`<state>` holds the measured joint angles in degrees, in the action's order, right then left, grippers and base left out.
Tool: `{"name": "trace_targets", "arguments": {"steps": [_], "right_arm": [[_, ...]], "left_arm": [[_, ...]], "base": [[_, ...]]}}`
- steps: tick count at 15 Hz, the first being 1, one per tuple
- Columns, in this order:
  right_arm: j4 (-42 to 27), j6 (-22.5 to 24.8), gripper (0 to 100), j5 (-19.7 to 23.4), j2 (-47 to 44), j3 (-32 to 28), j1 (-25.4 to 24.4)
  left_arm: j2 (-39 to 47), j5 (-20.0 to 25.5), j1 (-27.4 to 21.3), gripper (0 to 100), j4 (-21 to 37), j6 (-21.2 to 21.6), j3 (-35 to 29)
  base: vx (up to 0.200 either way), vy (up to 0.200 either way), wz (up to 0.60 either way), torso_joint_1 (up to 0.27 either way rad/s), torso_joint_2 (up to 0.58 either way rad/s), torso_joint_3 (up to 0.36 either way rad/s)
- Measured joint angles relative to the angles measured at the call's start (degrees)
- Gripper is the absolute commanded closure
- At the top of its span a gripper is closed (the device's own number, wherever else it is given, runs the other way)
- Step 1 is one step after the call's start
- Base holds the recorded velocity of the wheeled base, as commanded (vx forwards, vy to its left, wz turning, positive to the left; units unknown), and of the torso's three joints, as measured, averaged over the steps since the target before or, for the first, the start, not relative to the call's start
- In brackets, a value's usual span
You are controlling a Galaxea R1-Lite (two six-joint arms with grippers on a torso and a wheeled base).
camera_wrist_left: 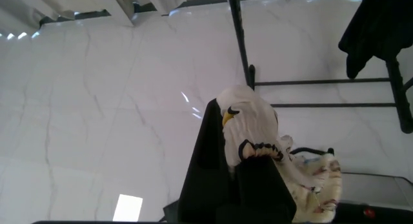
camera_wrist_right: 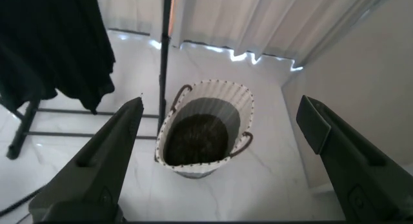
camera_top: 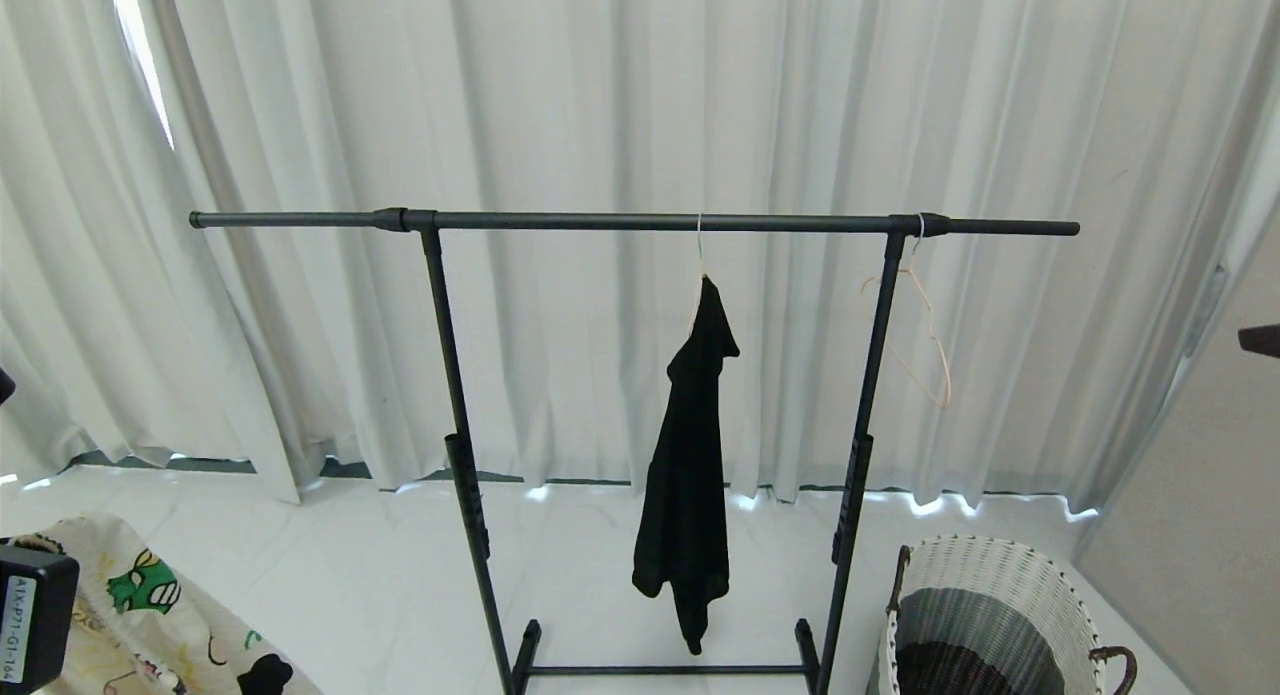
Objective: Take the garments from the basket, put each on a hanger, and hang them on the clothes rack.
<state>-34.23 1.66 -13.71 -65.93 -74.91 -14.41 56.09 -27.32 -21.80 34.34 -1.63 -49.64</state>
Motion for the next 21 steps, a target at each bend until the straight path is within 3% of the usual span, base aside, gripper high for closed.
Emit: {"name": "trace_targets", "arguments": {"steps": [14, 19, 21], "right_arm": [[5.25, -0.49, 0, 0.61, -8.68, 1.38, 1.65], [8.56, -2.55, 0, 5.60, -14.31, 1.93, 3.41], [13.37, -2.63, 0, 6.03, -17.31, 3.89, 4.46]], "left_arm": [[-0.66, 0.01, -0.06, 100, -0.07, 2.67, 0.00], [-0.55, 0.00, 0.11, 100, -0.07, 2.61, 0.28], [-0.66, 0.01, 0.22, 100, -0.02, 2.41, 1.71]], "base": [[0.200, 0.000, 0.00, 0.002, 0.00, 0.002], [0.200, 0.000, 0.00, 0.005, 0.00, 0.002], [0.000, 0.000, 0.00, 0.000, 0.00, 0.000]]}}
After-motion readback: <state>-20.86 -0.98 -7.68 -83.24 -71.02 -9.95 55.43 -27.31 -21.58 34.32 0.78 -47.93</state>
